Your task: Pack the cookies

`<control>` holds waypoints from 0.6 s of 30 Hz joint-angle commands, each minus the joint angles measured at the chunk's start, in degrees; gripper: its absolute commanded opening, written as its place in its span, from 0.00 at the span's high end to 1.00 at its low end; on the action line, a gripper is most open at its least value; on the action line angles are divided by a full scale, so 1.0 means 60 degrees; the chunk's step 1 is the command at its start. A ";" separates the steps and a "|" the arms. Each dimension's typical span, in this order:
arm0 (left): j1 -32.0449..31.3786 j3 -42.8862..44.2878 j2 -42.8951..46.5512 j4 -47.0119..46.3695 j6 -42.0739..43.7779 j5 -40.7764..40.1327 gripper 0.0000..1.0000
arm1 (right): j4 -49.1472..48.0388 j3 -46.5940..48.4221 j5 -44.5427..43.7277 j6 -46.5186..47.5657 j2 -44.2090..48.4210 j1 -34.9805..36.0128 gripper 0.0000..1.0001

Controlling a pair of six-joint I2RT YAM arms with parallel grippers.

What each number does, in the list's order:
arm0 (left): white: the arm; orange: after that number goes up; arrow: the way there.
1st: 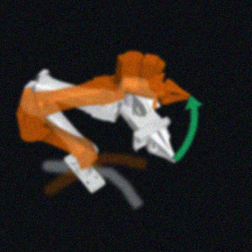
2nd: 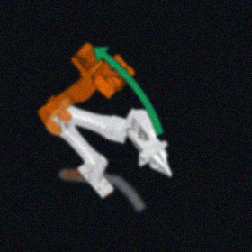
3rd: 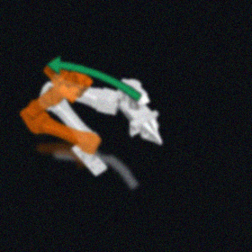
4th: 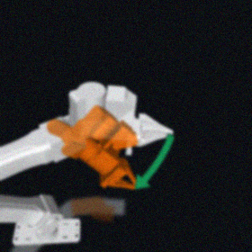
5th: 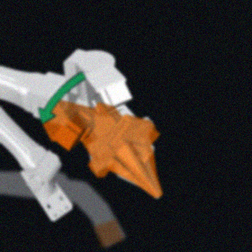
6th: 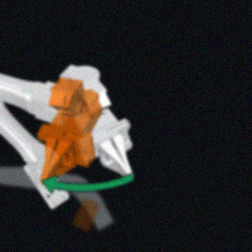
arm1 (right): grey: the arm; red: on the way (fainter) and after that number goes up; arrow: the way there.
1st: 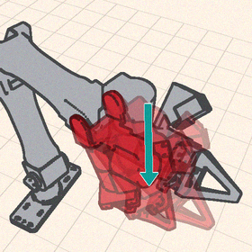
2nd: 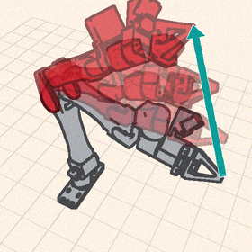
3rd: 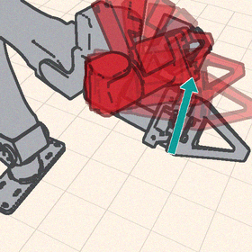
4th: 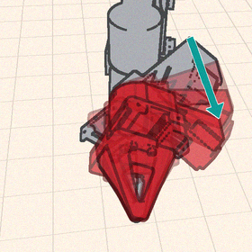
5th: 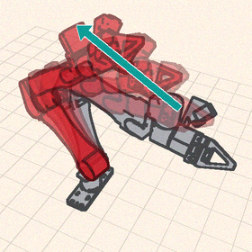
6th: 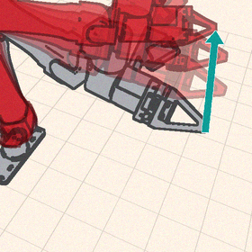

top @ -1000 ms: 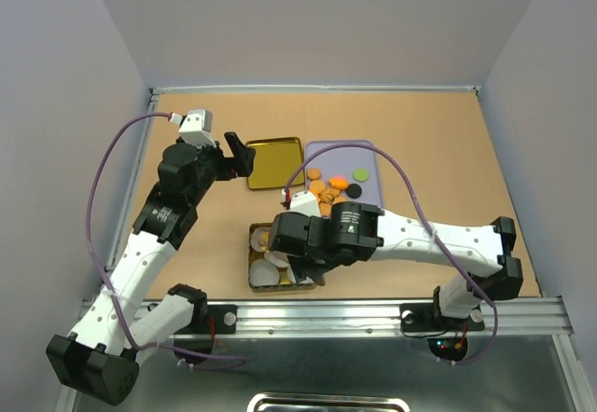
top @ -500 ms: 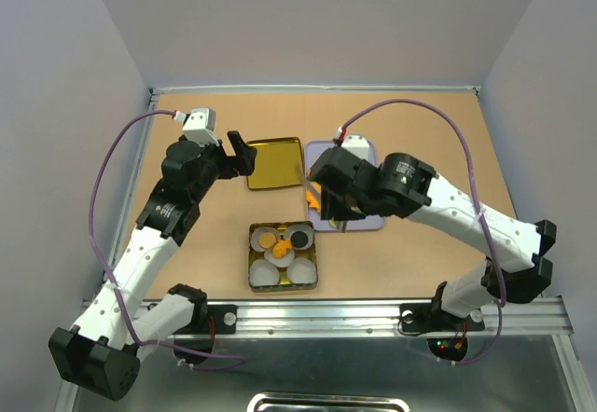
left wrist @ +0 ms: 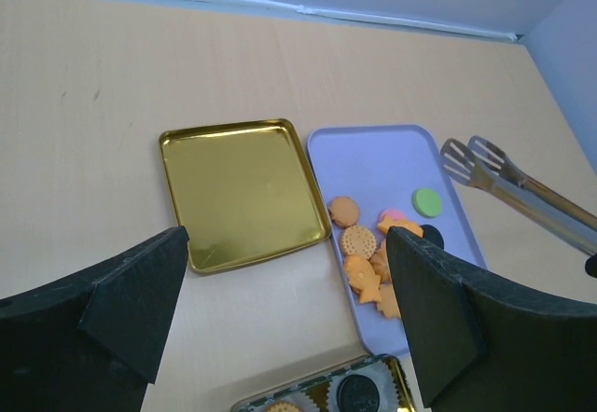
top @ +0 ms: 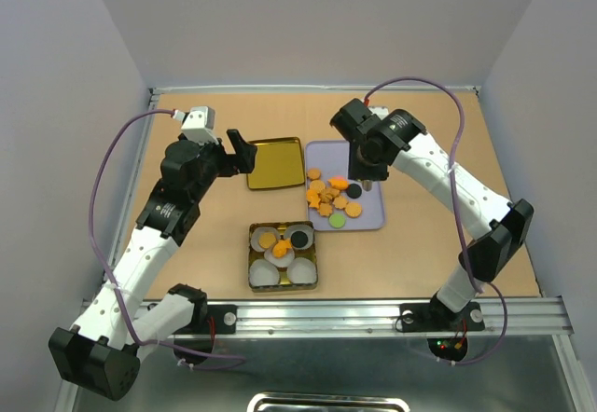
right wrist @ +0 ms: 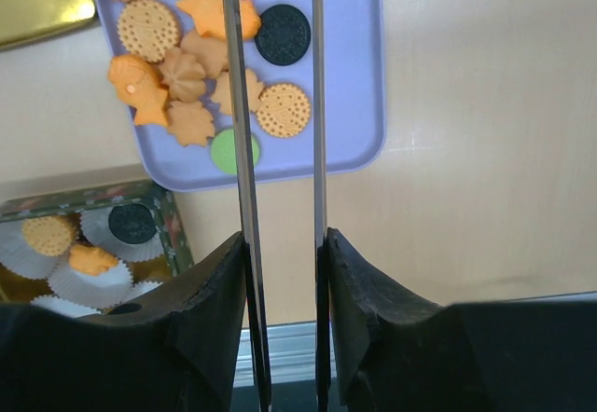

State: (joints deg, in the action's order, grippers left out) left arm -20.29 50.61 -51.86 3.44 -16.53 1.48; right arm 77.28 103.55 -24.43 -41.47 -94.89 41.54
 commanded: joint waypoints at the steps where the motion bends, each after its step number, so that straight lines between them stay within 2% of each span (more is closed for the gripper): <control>1: -0.0045 0.0017 0.0132 -0.0530 0.0163 0.0018 0.01 | -0.0296 -0.0381 0.0407 0.0379 0.0112 -0.0360 0.58; 11: -0.0045 -0.0261 0.0147 -0.0515 0.0353 -0.0011 0.01 | -0.0999 -0.1349 0.0965 0.0364 0.0010 -0.0683 0.58; 18: -0.0045 -0.0305 0.0103 -0.0750 0.0456 -0.0041 0.01 | -0.1146 -0.1642 0.1068 0.0306 -0.0108 -0.0712 0.51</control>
State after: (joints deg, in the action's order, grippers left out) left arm -20.27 49.15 -51.86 2.52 -15.14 1.45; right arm 72.75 94.30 -18.11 -39.81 -95.39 37.52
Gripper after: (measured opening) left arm 0.986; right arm 0.484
